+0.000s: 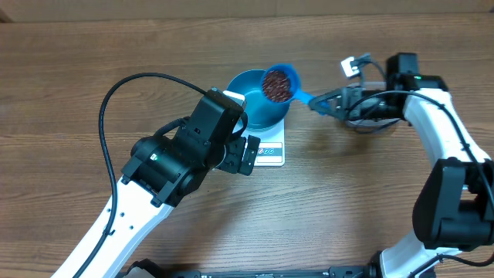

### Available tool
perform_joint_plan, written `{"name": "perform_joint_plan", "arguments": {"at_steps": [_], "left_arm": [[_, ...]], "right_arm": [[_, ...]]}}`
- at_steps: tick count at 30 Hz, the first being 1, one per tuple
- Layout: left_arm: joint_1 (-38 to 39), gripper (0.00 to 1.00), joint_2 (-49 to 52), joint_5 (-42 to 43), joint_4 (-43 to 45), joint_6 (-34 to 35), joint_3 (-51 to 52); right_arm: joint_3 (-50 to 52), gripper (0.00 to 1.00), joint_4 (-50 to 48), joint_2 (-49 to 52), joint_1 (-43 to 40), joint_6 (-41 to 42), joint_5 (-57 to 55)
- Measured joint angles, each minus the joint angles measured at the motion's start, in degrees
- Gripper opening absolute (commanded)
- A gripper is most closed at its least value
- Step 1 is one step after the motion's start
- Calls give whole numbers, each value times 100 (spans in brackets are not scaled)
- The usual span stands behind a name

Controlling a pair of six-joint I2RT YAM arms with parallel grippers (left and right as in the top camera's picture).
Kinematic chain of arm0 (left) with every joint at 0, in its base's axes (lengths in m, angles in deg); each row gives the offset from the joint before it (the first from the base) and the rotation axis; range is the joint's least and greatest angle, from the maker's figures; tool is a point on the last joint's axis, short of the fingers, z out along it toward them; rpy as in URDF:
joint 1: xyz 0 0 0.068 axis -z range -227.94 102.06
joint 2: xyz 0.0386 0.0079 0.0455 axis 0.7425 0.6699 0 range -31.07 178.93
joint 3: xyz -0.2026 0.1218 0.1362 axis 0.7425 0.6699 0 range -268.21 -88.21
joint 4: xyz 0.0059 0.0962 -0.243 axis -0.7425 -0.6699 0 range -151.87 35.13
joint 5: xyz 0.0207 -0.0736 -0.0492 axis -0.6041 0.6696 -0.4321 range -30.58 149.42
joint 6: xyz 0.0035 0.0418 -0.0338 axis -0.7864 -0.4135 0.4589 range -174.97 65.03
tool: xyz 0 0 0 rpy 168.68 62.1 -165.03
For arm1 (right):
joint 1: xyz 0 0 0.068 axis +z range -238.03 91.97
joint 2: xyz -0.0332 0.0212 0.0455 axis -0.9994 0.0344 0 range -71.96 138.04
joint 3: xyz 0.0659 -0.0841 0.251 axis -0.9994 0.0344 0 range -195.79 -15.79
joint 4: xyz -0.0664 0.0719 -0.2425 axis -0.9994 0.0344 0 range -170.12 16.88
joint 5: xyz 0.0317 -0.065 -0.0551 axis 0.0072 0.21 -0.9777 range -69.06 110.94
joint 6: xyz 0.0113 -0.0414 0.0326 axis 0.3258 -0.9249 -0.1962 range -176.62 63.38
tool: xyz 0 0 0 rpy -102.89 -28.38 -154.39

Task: Scoop item into bowl and weigh 150g on scale
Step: 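Carry the filled scoop left over the teal bowl, then tilt the scoop with the right gripper to pour beans into bowl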

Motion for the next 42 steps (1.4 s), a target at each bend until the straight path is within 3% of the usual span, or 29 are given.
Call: {"name": "perform_joint_plan", "arguments": {"at_steps": [6, 12, 25, 42], "left_arm": [[0, 100, 0, 0, -2, -2, 0], [0, 100, 0, 0, 0, -2, 0], [0, 100, 0, 0, 0, 0, 0], [0, 100, 0, 0, 0, -2, 0]], "right_arm": [[17, 4, -901, 2, 621, 872, -1255], [-168, 4, -896, 7, 1102, 1285, -2459], [-861, 4, -693, 7, 2105, 1349, -4981], [-861, 4, -831, -2, 2577, 1349, -6373]]}}
